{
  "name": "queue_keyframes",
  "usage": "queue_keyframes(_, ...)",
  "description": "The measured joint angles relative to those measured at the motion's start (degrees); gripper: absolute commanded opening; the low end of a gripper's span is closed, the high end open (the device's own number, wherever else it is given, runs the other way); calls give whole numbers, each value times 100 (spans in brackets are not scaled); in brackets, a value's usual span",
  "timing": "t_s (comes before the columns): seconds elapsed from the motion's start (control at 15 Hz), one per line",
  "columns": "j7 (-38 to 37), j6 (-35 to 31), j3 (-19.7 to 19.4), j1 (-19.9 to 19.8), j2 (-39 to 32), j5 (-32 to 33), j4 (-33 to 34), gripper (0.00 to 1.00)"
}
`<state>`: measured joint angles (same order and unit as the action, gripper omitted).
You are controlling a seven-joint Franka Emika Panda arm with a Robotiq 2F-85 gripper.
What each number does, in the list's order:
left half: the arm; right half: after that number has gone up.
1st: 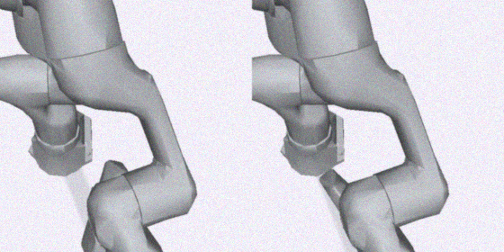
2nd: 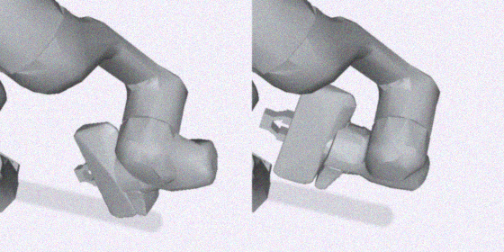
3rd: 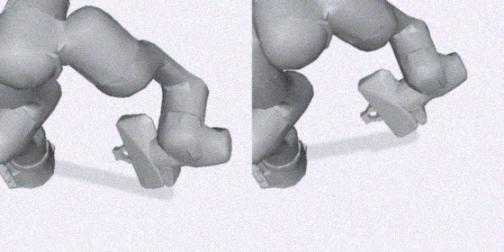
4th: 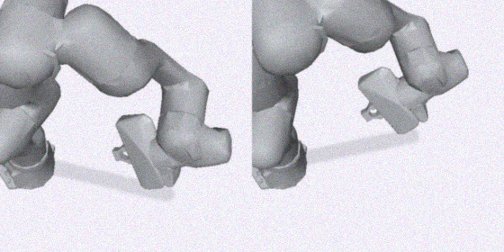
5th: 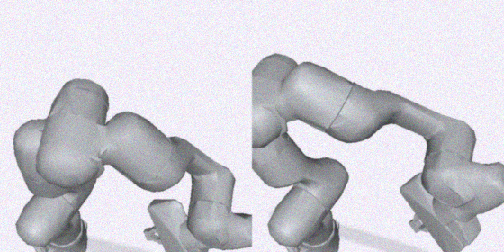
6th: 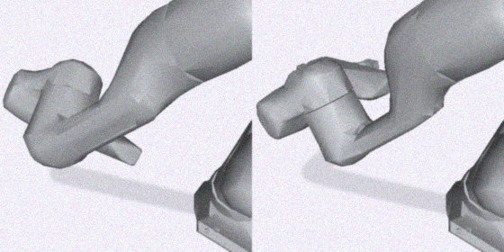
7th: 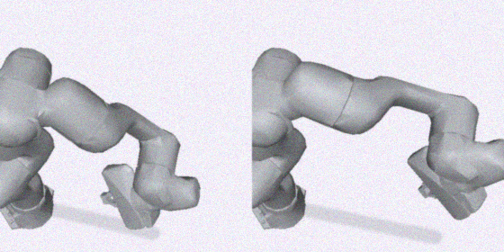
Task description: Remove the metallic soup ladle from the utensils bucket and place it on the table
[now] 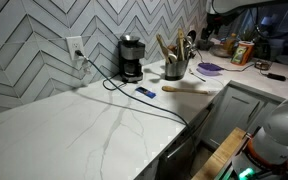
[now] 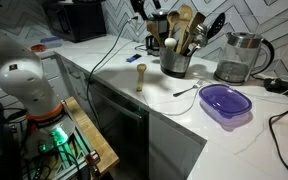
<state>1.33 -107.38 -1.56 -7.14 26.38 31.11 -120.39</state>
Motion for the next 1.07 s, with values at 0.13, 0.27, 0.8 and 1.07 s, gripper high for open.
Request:
queue_keyframes(0.13,-180,-456,9,-51,-273,464,193,100)
queue_keyframes(0.27,-411,-896,-23,-130,-555,802,389,100)
queue_keyframes(0.8,-1427,-1606,-303,-301,-1689,1010,1205,100)
queue_keyframes(1.07,-2033,-1648,-368,-314,-2180,1179,1511,100)
